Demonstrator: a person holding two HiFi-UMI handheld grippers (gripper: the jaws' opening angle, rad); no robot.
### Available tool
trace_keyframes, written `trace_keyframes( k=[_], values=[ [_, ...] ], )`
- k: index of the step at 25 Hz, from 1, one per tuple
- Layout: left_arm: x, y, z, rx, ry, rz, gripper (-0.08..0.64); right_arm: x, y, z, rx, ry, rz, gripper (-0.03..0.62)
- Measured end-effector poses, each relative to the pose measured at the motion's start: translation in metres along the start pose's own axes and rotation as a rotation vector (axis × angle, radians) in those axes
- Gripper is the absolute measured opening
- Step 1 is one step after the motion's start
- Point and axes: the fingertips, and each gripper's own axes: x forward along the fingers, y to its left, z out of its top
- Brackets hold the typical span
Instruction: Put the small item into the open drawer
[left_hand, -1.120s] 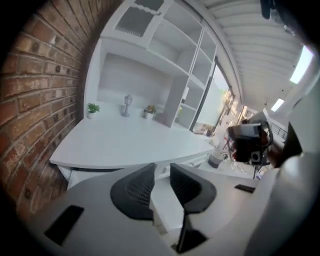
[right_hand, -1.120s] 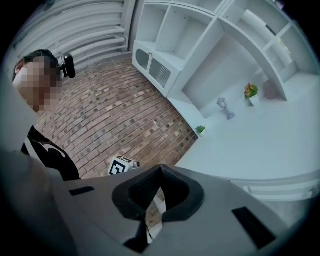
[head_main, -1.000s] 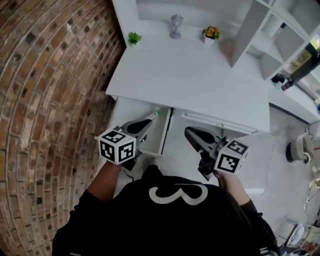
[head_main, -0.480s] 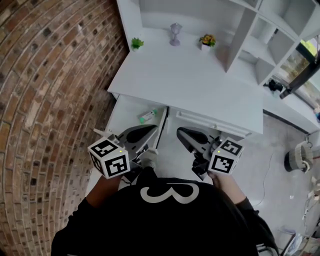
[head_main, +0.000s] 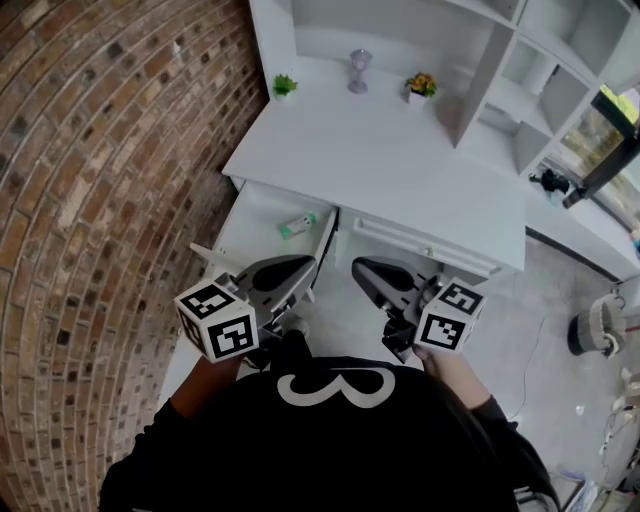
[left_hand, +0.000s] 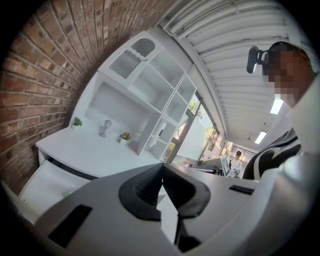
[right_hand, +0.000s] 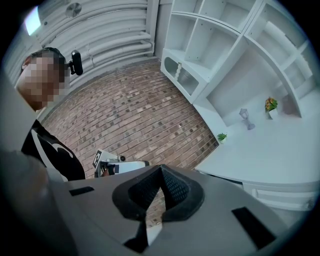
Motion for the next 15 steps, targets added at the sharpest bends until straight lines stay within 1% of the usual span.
trace_keyframes(
  k=[5, 15],
  values=[
    [-0.001, -0.007, -0.005, 0.035, 0.013, 0.016, 0.003, -0.005, 0.006, -0.001, -0.015, -0.003, 0.009, 0.009],
    [0.003, -0.014, -0.013, 0.039, 0.009, 0.024, 0.003, -0.021, 0.008, -0.006, -0.023, 0.01, 0.002, 0.009]
  ],
)
